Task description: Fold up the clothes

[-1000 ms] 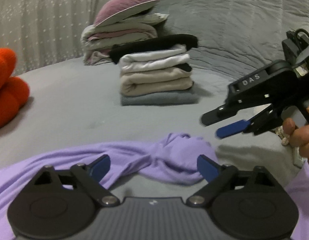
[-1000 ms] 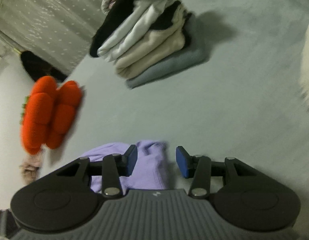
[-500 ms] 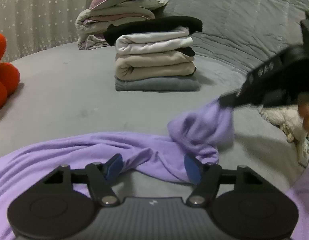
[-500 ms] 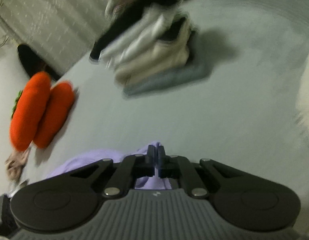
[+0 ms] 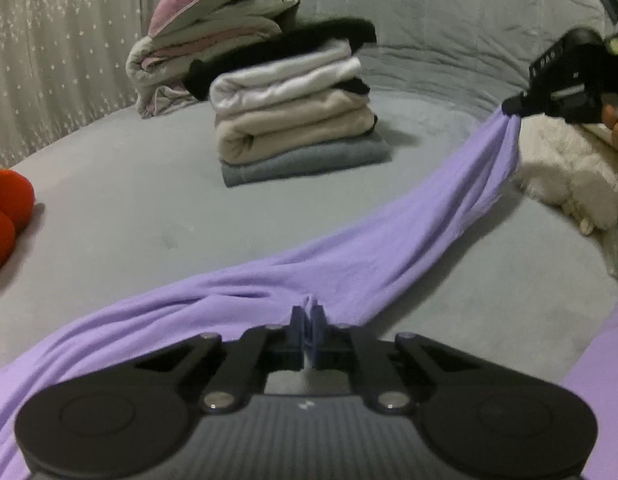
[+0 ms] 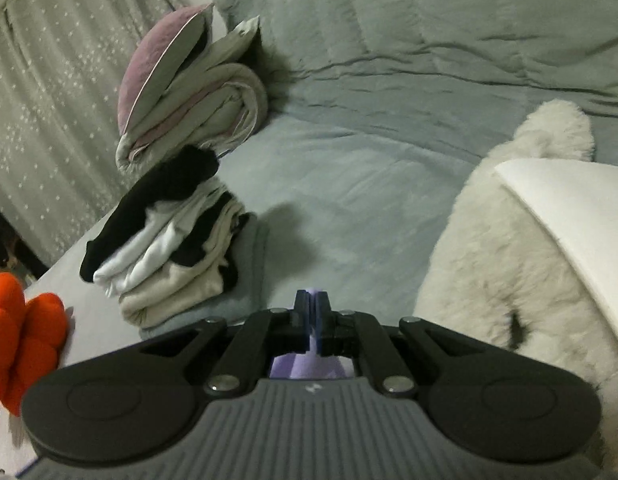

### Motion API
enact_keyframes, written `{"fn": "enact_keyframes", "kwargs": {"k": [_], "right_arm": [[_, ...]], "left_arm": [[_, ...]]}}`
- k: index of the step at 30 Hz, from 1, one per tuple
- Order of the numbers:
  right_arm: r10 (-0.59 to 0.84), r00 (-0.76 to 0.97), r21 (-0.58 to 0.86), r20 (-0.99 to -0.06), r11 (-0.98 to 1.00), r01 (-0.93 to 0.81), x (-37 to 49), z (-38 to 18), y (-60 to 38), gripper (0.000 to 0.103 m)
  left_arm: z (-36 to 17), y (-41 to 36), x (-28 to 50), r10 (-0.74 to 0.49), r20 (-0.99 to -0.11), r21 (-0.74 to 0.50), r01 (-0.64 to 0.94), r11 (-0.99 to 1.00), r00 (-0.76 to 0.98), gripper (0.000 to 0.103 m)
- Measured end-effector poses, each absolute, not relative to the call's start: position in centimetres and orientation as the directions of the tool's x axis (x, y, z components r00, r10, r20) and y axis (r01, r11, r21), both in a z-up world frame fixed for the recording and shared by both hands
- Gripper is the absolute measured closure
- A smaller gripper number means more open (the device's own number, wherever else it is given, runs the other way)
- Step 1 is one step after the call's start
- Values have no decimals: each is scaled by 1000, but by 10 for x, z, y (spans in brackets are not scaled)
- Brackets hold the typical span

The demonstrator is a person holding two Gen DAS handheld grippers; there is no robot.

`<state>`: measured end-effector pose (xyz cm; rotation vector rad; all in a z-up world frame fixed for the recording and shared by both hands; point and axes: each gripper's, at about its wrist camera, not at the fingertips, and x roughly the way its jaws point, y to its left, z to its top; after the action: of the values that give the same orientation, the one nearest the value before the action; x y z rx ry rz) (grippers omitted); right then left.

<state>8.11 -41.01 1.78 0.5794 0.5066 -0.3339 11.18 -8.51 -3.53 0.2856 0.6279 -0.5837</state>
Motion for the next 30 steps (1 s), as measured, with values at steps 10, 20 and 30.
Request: {"fn": "enact_keyframes", "kwargs": {"k": [10, 20, 30], "right_arm": [[-187, 805, 381, -563, 806, 453, 85, 19, -410, 99], [-204, 798, 356, -567, 813, 461, 86, 16, -408, 99], [-214, 786, 330, -580, 820, 467, 91, 11, -406, 99]], "left_arm": [[-34, -83, 98, -506, -729, 0, 739, 674, 462, 100], [-27, -84, 141, -543, -700, -83, 703, 706, 463, 49], [-51, -125, 204, -444, -745, 14, 676, 736, 498, 45]]}}
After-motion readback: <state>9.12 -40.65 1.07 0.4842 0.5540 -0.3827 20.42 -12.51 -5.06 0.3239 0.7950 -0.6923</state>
